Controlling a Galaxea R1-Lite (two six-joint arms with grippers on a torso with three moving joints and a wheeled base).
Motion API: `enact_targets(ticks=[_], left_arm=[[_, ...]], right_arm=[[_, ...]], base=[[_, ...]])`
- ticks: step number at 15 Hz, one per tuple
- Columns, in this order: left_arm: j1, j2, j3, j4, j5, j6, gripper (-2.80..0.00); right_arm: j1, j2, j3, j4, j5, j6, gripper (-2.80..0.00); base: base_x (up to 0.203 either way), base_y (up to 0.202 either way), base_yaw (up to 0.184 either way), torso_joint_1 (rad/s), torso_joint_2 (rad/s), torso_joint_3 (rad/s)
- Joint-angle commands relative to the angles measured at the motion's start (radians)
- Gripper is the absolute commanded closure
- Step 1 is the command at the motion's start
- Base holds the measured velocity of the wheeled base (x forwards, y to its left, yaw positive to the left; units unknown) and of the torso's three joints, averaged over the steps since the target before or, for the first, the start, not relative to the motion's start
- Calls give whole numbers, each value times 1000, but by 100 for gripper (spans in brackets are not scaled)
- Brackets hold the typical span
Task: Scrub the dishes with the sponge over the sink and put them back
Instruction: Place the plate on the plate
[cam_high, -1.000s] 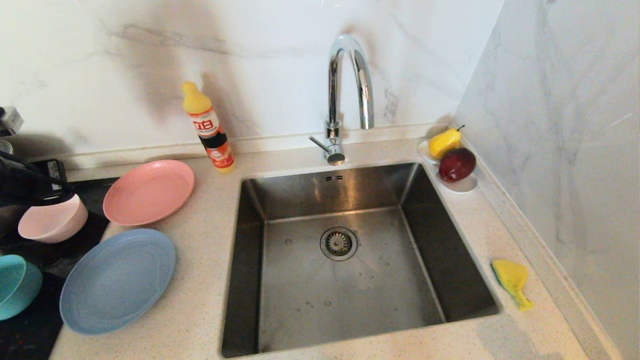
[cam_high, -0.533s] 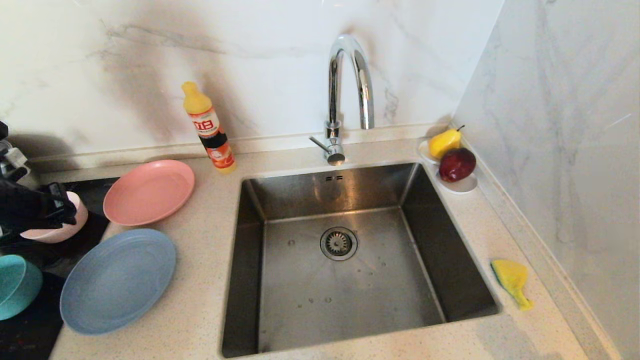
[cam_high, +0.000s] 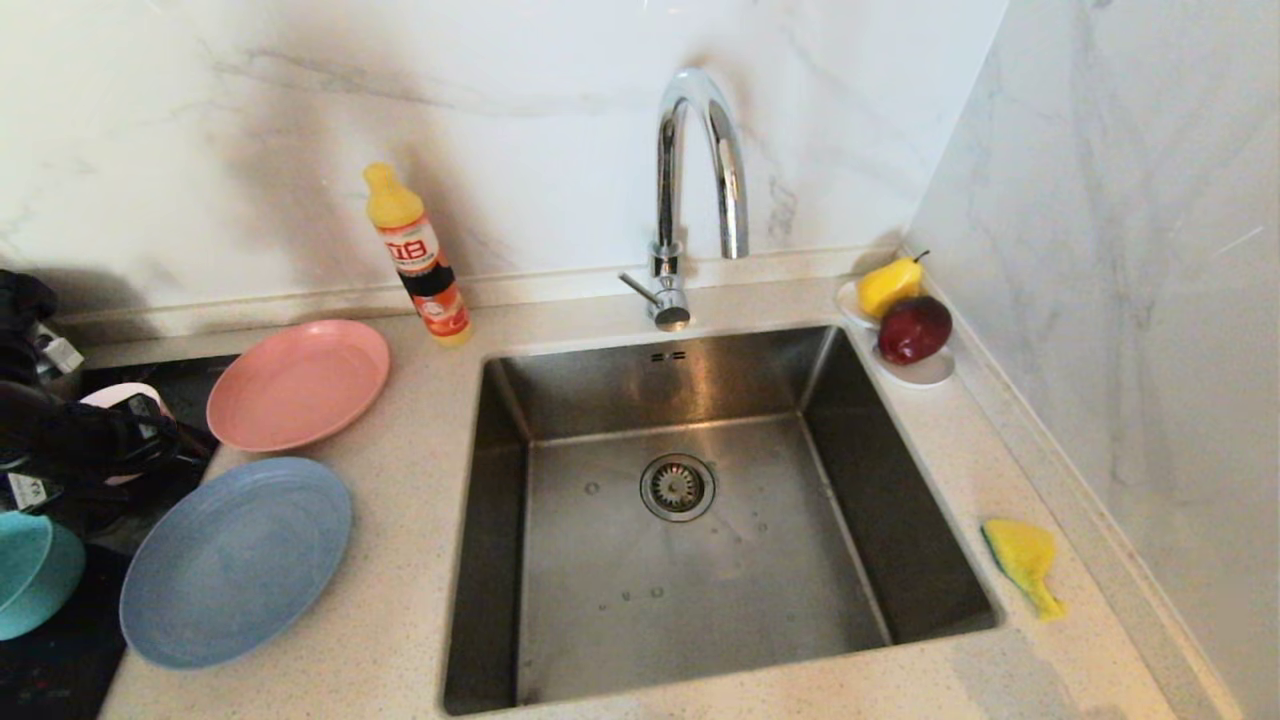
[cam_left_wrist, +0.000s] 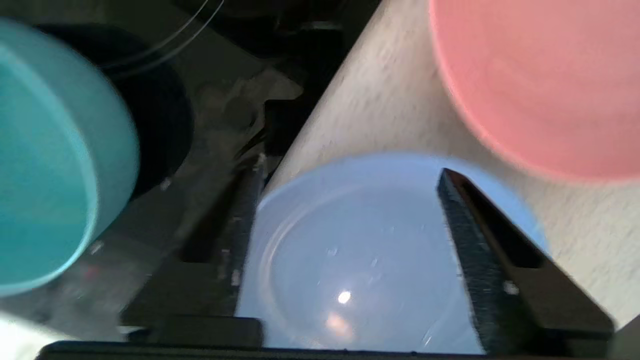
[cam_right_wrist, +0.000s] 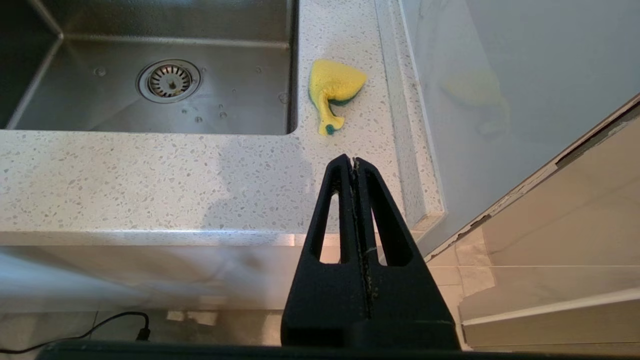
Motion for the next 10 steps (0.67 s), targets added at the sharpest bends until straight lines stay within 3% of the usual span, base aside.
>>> enact_targets(ticks=[1, 8, 10], left_arm=[[0, 25, 8, -23, -16, -10, -280], [0, 80, 17, -114, -45, -64, -280], [-1, 83, 11, -117, -83, -79, -280]], right_arm=[[0, 0, 0, 0, 0, -1, 0], [0, 1, 0, 0, 0, -1, 0], [0, 0, 0, 0, 0, -1, 0]], base=[[0, 0, 0, 0, 0, 0], [0, 0, 0, 0, 0, 0], [0, 0, 0, 0, 0, 0]])
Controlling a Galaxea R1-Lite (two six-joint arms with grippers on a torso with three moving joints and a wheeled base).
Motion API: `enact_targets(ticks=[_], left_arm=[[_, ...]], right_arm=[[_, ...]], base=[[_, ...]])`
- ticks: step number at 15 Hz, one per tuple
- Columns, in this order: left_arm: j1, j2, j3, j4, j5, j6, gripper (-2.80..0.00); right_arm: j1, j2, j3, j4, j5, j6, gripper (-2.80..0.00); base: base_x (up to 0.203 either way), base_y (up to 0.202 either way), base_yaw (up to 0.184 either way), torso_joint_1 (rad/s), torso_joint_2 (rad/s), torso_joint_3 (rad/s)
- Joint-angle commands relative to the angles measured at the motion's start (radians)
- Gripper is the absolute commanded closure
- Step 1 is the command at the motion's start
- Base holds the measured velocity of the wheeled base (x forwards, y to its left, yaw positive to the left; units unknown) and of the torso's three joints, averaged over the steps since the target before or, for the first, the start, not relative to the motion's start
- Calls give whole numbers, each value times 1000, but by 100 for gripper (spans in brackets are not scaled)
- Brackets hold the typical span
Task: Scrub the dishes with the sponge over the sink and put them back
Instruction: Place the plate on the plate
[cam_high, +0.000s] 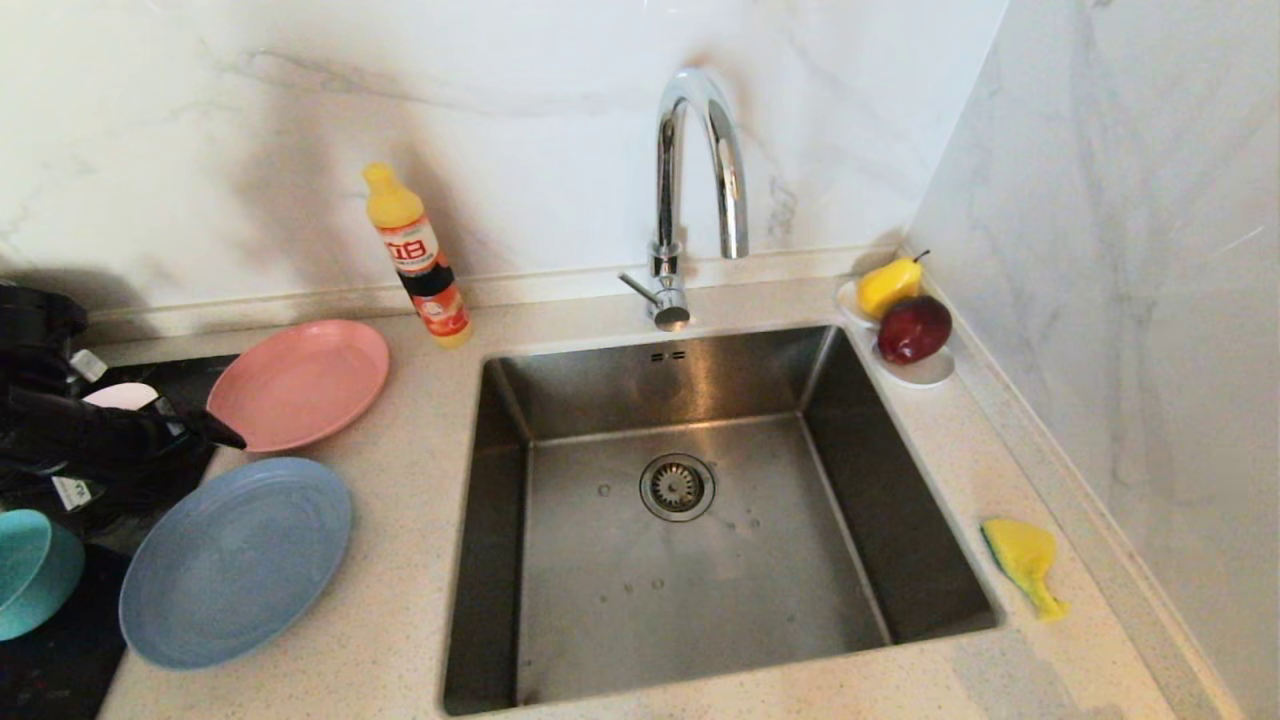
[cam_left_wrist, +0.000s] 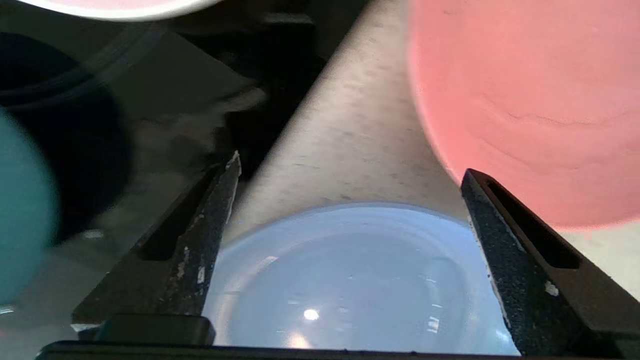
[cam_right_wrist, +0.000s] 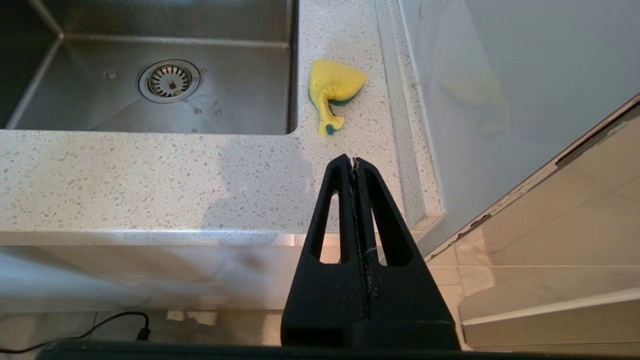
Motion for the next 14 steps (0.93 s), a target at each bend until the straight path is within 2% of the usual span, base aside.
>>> enact_targets(ticks=[1, 7, 14], left_arm=[[0, 7, -4, 1, -20, -15, -280], [-8, 41, -4, -62, -37, -39, -280], [-57, 75, -18, -135, -37, -75, -280]], right_arm=[[0, 1, 0, 0, 0, 0, 0], [0, 1, 0, 0, 0, -1, 0], [0, 1, 0, 0, 0, -1, 0]], base=[[0, 0, 0, 0, 0, 0], [0, 0, 0, 0, 0, 0], [0, 0, 0, 0, 0, 0]])
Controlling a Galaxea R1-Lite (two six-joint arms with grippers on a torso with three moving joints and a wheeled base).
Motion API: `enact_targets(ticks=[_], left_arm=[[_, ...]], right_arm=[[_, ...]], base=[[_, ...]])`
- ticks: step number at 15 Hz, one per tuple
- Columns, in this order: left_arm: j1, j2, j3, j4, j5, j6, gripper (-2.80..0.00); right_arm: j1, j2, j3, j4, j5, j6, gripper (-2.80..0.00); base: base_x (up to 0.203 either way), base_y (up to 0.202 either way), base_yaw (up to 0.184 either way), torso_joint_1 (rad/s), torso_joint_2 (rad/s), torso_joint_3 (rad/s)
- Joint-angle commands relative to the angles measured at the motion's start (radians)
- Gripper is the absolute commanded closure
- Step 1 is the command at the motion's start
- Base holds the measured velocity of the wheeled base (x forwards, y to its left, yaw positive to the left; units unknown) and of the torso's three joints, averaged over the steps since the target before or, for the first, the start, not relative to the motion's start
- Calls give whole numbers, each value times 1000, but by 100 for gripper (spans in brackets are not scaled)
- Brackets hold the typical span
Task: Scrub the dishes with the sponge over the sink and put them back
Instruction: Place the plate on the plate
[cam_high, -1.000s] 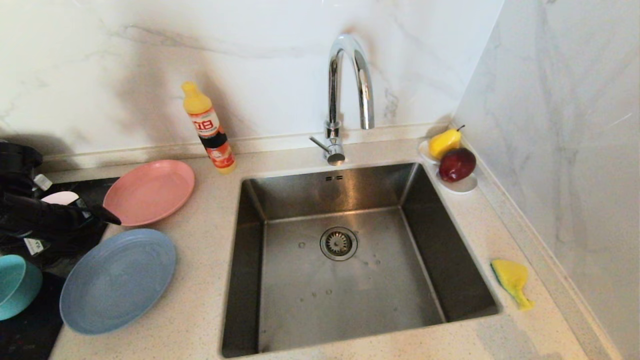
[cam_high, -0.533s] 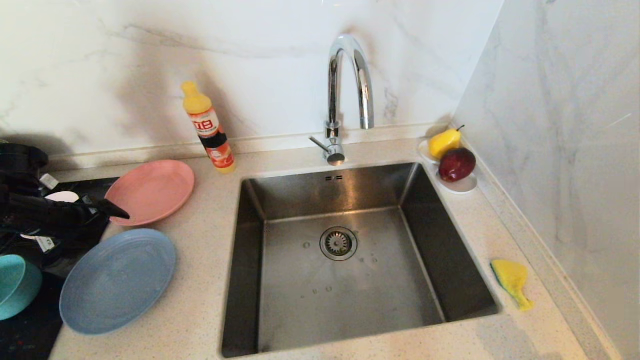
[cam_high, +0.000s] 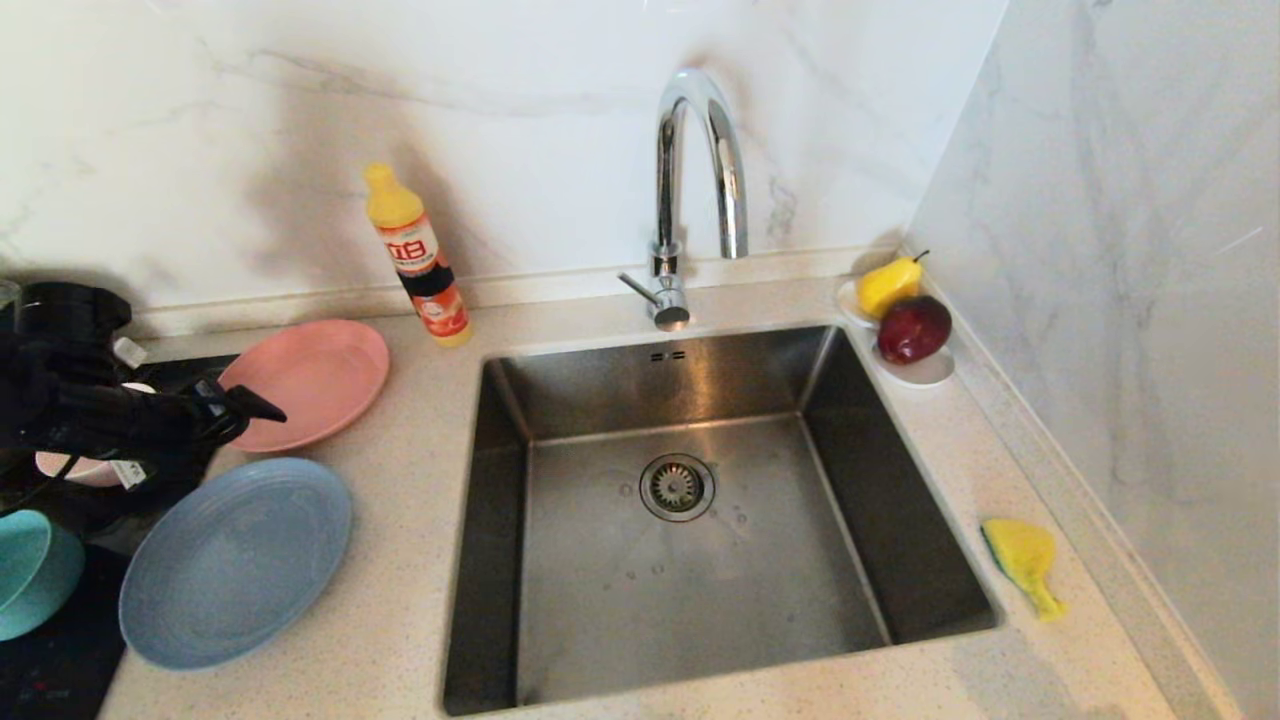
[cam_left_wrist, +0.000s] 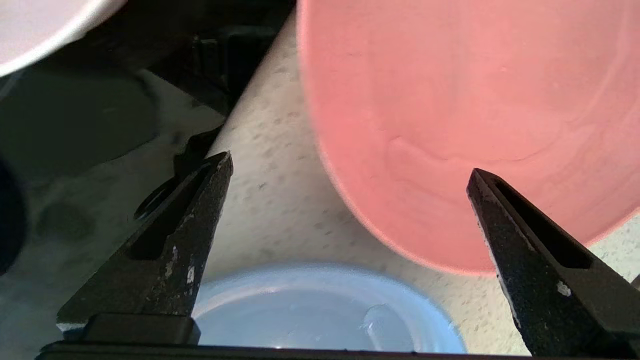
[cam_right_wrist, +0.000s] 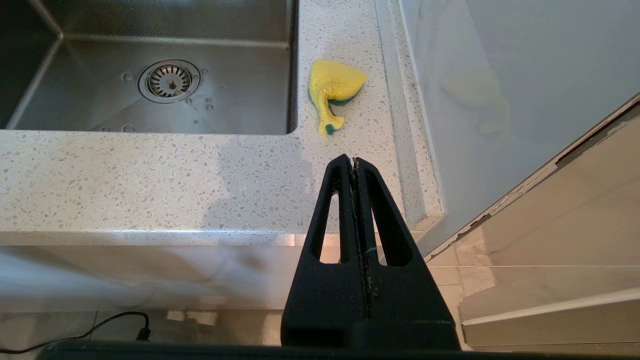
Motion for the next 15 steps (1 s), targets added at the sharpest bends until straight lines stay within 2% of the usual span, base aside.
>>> enact_targets(ticks=[1, 10, 11, 15], left_arm=[[-6, 20, -6, -18, -1, -5, -280], [-7, 74, -79, -26, 2, -8, -280], [-5, 77, -84, -26, 2, -7, 0], [-5, 88, -93, -26, 8, -5, 0]], right_arm=[[0, 0, 0, 0, 0, 0, 0], [0, 1, 0, 0, 0, -1, 0], [0, 0, 0, 0, 0, -1, 0], [0, 1, 0, 0, 0, -1, 0]], base=[[0, 0, 0, 0, 0, 0], [0, 0, 0, 0, 0, 0], [0, 0, 0, 0, 0, 0], [0, 0, 0, 0, 0, 0]])
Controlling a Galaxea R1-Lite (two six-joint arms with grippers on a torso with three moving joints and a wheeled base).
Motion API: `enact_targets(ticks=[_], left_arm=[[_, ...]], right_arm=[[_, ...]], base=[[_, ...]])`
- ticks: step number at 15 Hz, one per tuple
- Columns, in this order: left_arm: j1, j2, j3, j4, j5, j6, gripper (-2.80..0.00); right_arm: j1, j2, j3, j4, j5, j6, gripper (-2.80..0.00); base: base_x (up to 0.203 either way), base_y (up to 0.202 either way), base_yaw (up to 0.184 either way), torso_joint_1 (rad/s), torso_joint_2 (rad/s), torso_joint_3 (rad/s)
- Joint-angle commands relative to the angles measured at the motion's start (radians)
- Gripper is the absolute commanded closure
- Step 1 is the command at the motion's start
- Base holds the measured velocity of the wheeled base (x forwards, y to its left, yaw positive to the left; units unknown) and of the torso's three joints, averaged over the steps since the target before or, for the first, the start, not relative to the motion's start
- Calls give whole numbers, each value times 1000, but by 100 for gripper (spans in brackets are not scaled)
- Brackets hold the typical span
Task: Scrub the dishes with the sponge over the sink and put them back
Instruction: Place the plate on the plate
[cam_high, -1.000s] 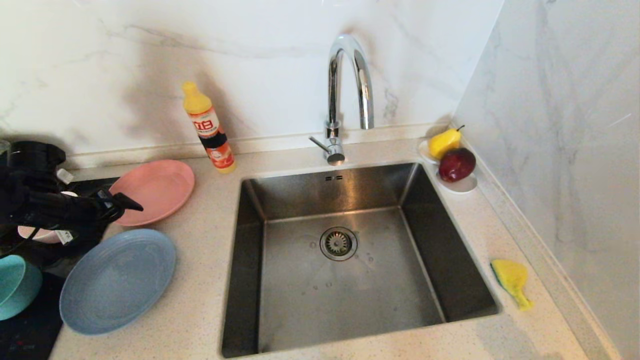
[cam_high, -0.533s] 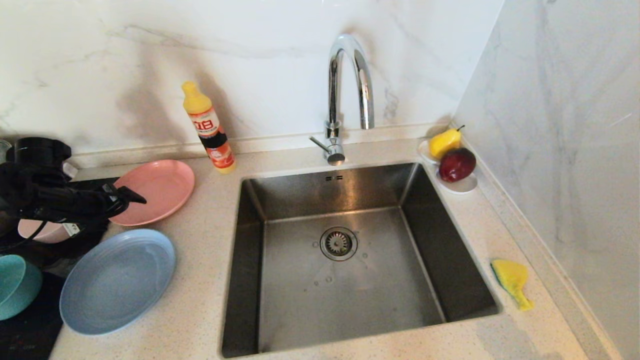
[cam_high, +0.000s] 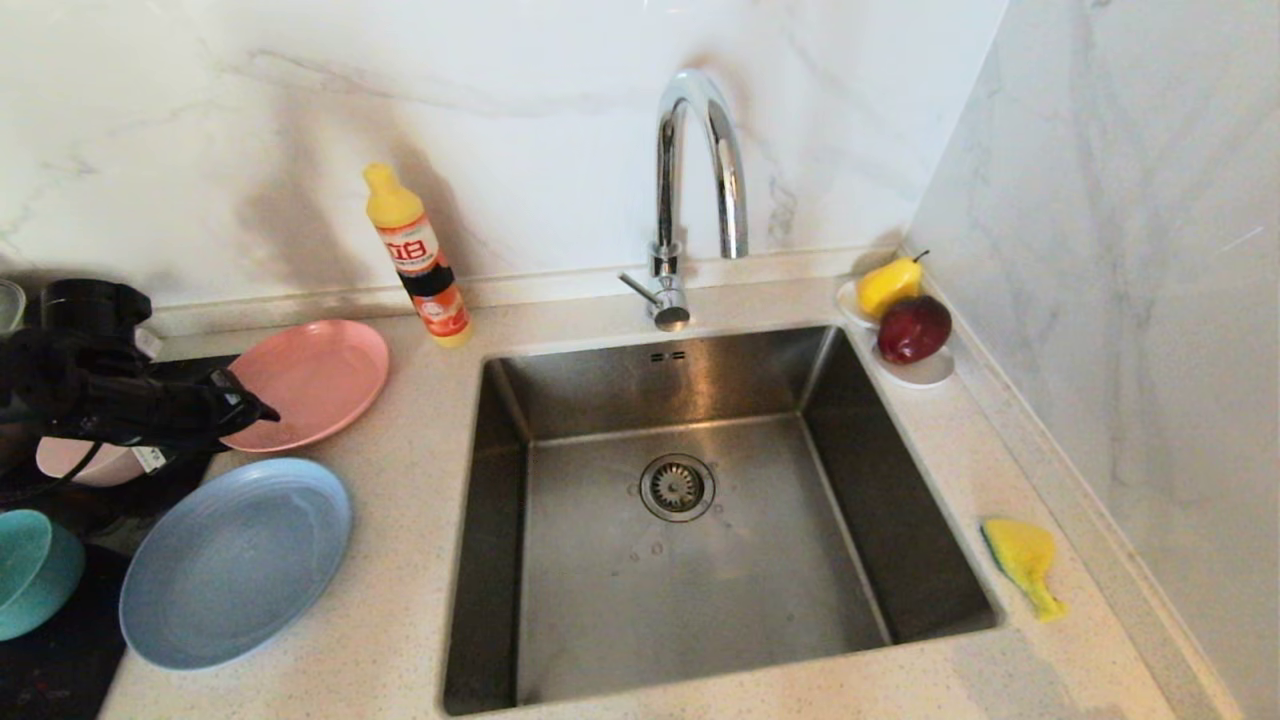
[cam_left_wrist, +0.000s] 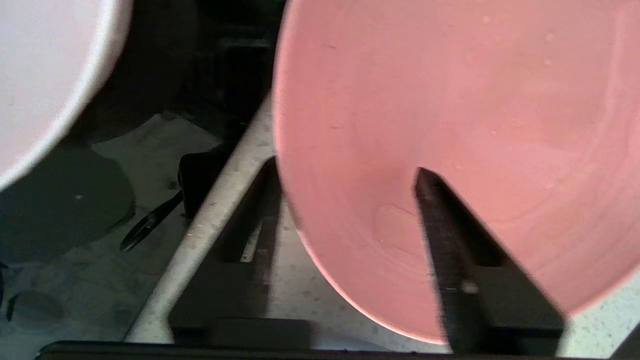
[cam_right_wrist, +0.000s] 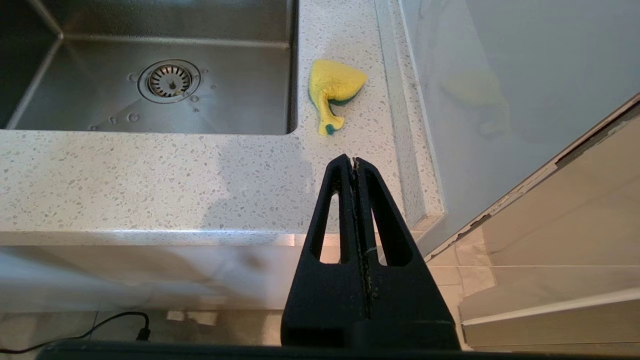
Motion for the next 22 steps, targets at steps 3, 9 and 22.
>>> enact_targets(ticks=[3, 9, 22], left_arm=[[4, -18, -3, 13, 4, 2, 0], [42, -68, -5, 22, 6, 21, 0], [110, -277, -21, 350, 27, 115, 0]], right_arm=[[0, 0, 0, 0, 0, -1, 0], [0, 0, 0, 0, 0, -1, 0], [0, 0, 0, 0, 0, -1, 0]], base=[[0, 0, 0, 0, 0, 0], [0, 0, 0, 0, 0, 0], [0, 0, 0, 0, 0, 0]])
